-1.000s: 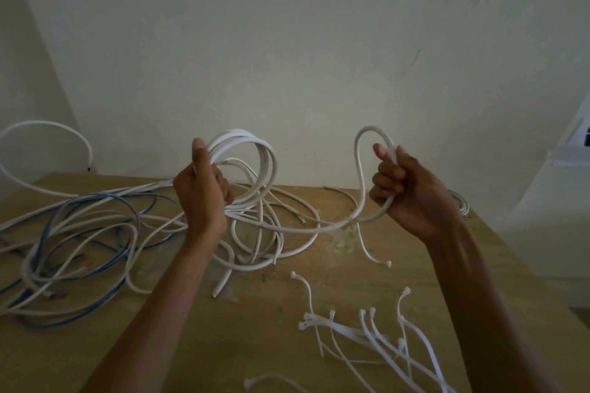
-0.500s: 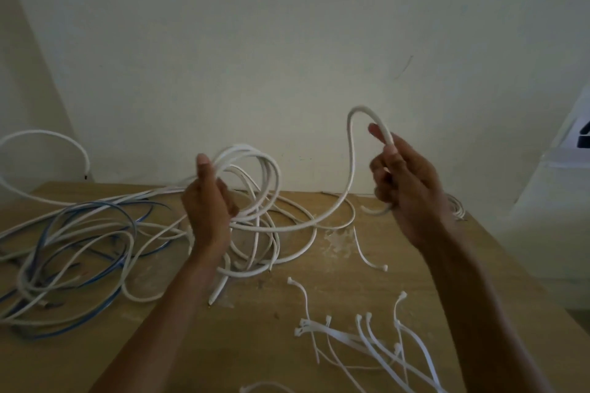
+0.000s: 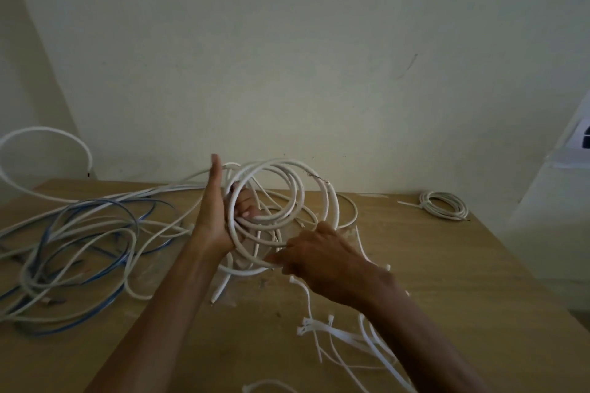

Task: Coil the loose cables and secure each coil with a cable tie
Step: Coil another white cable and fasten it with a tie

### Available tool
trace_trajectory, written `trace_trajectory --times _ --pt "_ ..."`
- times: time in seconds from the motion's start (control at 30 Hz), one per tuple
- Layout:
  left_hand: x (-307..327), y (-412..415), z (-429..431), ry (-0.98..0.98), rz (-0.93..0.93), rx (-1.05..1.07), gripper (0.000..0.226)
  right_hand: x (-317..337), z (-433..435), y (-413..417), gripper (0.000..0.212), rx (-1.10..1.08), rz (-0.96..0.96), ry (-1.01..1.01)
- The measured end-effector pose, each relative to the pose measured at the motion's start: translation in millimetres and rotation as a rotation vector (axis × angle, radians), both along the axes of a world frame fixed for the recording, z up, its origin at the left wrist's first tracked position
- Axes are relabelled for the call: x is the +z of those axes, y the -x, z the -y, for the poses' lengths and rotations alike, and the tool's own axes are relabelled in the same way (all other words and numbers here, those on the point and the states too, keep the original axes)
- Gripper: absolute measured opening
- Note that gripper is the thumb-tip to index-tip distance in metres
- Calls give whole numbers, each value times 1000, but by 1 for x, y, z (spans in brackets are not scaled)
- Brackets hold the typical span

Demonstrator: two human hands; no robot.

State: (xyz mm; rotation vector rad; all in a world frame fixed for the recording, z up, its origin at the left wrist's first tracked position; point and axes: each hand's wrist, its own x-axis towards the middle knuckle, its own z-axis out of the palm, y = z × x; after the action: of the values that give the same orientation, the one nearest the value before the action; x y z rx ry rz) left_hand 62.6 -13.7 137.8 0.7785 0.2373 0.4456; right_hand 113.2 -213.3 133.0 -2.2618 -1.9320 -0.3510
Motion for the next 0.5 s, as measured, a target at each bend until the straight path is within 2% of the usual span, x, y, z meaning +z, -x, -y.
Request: trace_trajectory --times 0.1,0.23,0.33,0.4,0.47,0.5 --pt "10 8 2 -300 -89 -62 35 1 9 -7 40 -86 16 38" --pt "16 20 1 -615 -237 -102 29 6 21 -22 37 -200 15 50" --pt "13 16 -2 -566 -223 -74 30 10 25 -32 30 -232 -9 76" --pt "10 10 -4 -464 -158 -36 32 12 25 -37 22 -191 -206 0" --pt "9 6 -7 -387 -72 12 34 12 19 -39 27 -206 -487 -234" --pt "10 5 -6 -362 -48 30 33 11 15 -41 31 -247 -557 -408"
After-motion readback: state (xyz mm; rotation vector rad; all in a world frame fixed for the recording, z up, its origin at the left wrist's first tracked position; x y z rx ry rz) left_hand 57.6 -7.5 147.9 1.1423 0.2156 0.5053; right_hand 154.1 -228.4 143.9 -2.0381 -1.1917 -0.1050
